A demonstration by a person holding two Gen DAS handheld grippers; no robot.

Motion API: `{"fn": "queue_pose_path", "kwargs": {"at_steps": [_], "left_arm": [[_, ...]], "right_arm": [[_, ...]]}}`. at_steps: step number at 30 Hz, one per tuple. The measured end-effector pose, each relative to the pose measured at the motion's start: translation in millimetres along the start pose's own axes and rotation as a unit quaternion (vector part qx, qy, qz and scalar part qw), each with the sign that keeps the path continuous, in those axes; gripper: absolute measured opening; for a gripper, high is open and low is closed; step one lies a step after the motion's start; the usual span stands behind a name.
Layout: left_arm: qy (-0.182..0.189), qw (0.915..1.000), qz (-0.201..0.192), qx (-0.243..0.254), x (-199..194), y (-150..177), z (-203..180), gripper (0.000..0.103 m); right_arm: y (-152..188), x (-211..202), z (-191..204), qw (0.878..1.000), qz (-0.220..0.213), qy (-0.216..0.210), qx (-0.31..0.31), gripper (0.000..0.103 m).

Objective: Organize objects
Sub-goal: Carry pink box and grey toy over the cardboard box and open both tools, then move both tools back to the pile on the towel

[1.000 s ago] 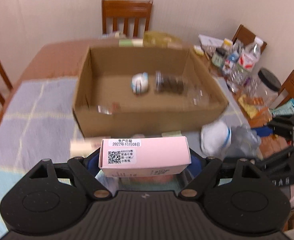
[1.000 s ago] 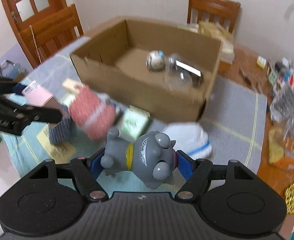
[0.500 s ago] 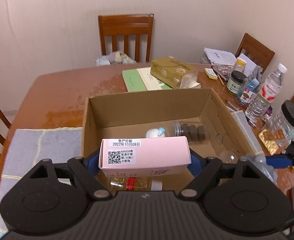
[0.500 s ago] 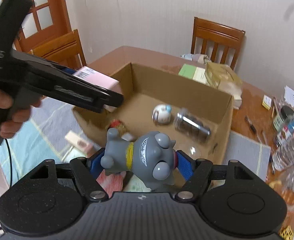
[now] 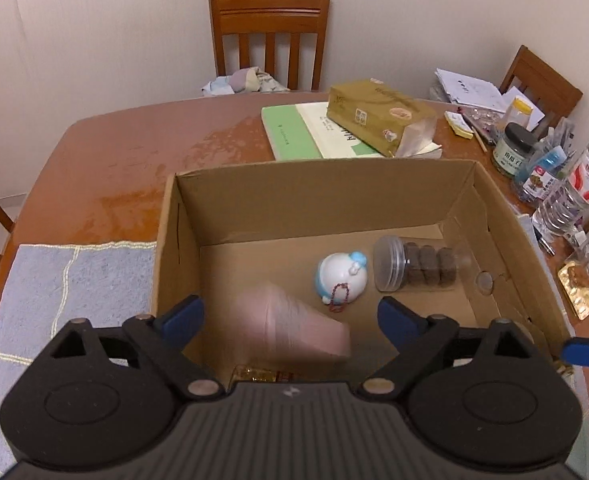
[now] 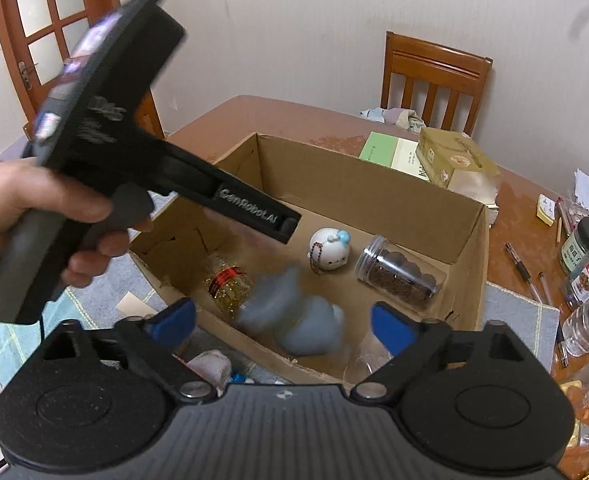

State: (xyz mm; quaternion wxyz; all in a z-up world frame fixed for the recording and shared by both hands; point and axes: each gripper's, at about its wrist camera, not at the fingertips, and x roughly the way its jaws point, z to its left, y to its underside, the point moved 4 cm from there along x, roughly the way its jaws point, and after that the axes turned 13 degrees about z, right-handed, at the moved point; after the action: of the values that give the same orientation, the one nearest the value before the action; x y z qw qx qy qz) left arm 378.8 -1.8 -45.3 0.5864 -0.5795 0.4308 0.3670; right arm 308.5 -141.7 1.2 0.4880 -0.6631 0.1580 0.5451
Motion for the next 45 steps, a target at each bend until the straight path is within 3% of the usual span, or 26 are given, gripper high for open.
{"fn": "queue_pose_path", "kwargs": {"at_steps": [4, 10, 17, 23, 35, 45], "left_arm": [[-0.005, 1.0000, -0.005, -0.003, -13, 6, 0, 0.095], [-0.026, 0.9984, -0.051, 0.003, -38, 28, -1, 0.100], [-0.044, 0.9969, -0.062, -0.019, -54, 72, 2, 0.101], [-0.040, 0.9962, -0.066, -0.041, -58, 112, 4, 0.101], [-0.060, 0.9940, -0.028, -0.087, -44, 185, 8, 0.101], [-0.061, 0.9868, 0.001, -0.150, -36, 231, 24, 0.101]], "right_arm": [[13, -12, -2, 1.000, 0.003, 0.003, 0.005, 0.103], [52, -24, -10, 1.000, -0.012, 0.020, 0.010, 0.103], [104, -20, -28, 0.998, 0.007, 0.026, 0.056, 0.103], [129, -13, -28, 0.997, 0.025, 0.015, 0.068, 0.103], [134, 6, 5, 0.999, 0.037, -0.027, -0.010, 0.103], [111, 35, 24, 0.993, 0.045, -0.048, -0.096, 0.103]]}}
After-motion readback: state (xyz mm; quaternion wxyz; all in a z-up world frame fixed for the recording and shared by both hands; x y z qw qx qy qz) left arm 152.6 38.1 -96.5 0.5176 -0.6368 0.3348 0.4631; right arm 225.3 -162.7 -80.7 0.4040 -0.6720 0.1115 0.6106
